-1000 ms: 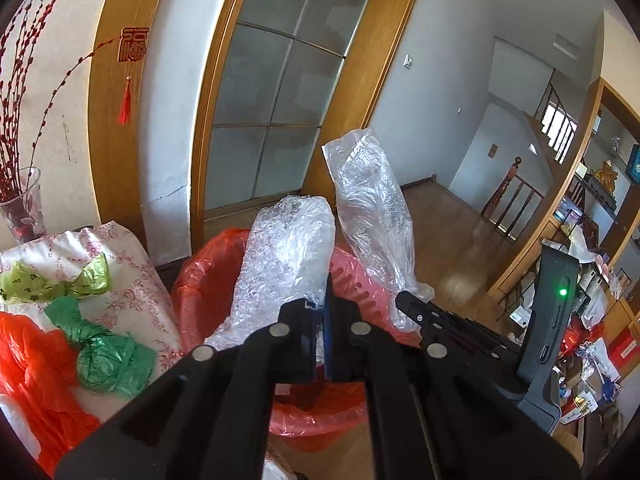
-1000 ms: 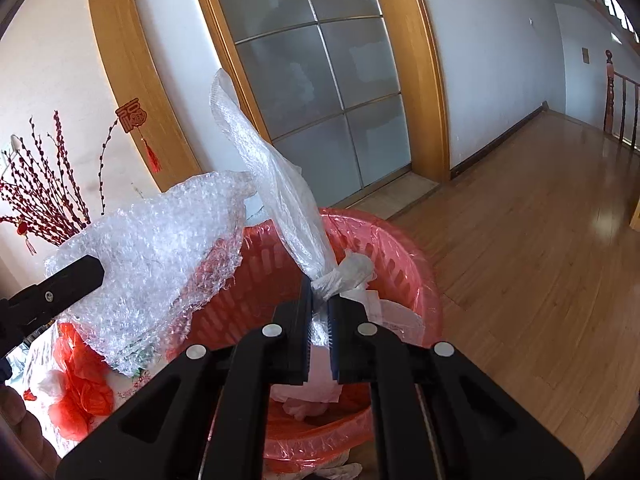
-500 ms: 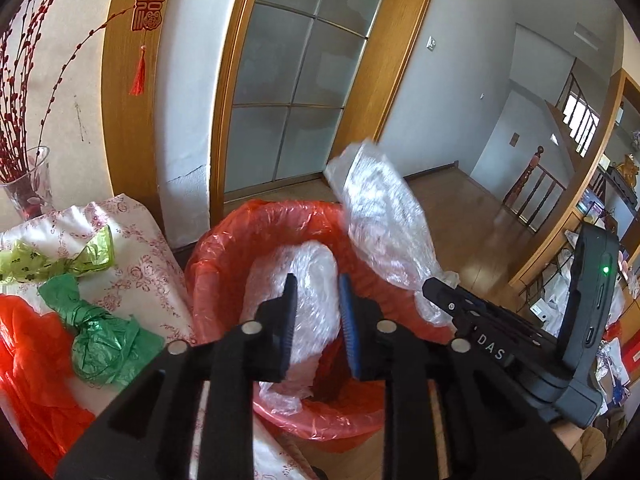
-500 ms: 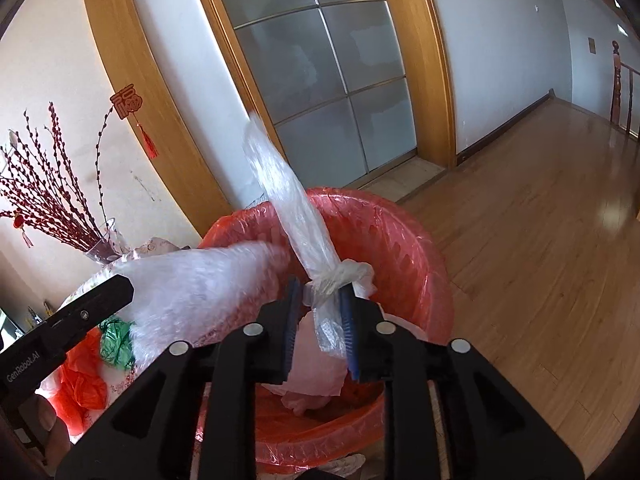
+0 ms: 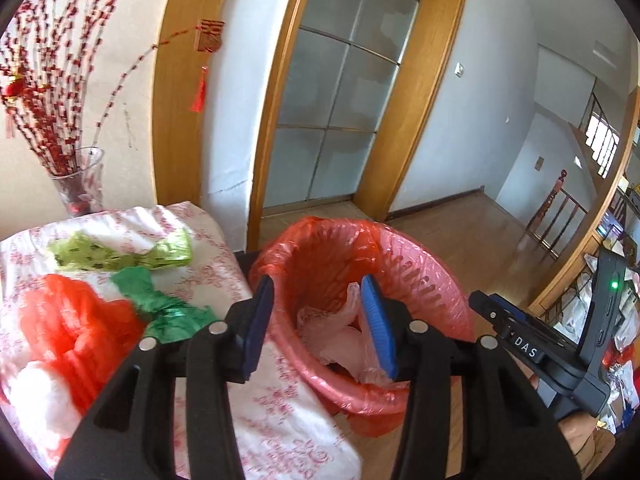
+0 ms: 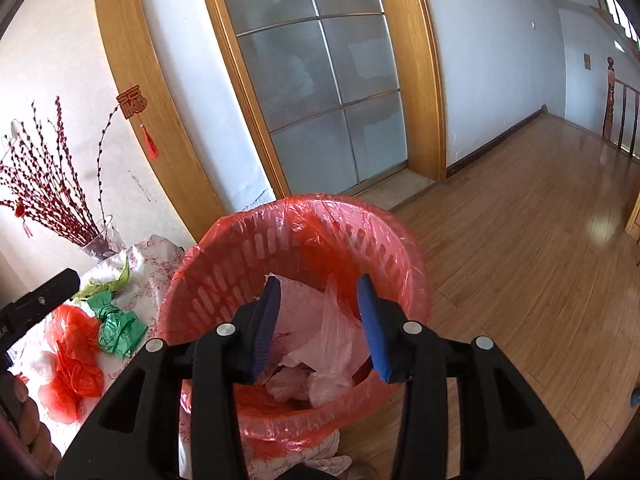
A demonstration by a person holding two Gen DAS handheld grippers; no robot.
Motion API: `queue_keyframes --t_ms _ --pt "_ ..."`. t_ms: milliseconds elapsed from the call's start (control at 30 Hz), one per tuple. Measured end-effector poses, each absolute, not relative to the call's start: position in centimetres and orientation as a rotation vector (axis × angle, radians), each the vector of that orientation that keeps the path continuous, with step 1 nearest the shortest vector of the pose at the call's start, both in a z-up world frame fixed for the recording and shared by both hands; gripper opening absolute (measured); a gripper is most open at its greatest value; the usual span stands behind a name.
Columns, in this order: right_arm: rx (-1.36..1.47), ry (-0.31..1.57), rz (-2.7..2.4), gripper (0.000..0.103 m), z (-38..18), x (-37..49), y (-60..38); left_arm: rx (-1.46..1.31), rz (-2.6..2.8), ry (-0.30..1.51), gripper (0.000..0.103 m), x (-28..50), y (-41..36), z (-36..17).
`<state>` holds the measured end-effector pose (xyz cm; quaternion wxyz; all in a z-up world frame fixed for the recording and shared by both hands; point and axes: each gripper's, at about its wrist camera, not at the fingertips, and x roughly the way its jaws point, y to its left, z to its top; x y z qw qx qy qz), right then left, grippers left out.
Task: Collect trash
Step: 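Move both tools back over the table toward the remaining bags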
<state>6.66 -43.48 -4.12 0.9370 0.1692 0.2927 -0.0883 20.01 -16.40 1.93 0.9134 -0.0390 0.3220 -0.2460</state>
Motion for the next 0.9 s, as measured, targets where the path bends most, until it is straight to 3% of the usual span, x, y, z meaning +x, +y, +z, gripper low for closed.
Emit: queue_keyframes --t_ms 100,300,733,900 --pt "0.312 0.589 -0.168 0.055 -3.8 6.1 -41.9 -0.09 -0.47 0.644 0.05 19.0 -14.3 2.8" --pt "0.247 0.566 -0.123 0.062 -3.1 5.5 -38.3 -0.092 -0.356 0.587 0.056 16.6 -8.9 4.4" --pt "0.177 0.571 0.034 0.062 -3.3 6.3 -29.0 -0.096 -0.026 0.524 0.06 12.5 4.7 3.1" --pt "0.176 0.611 0.134 0.053 -3.9 7.1 -25.4 -0.119 0.061 0.529 0.06 12.0 8.6 2.2"
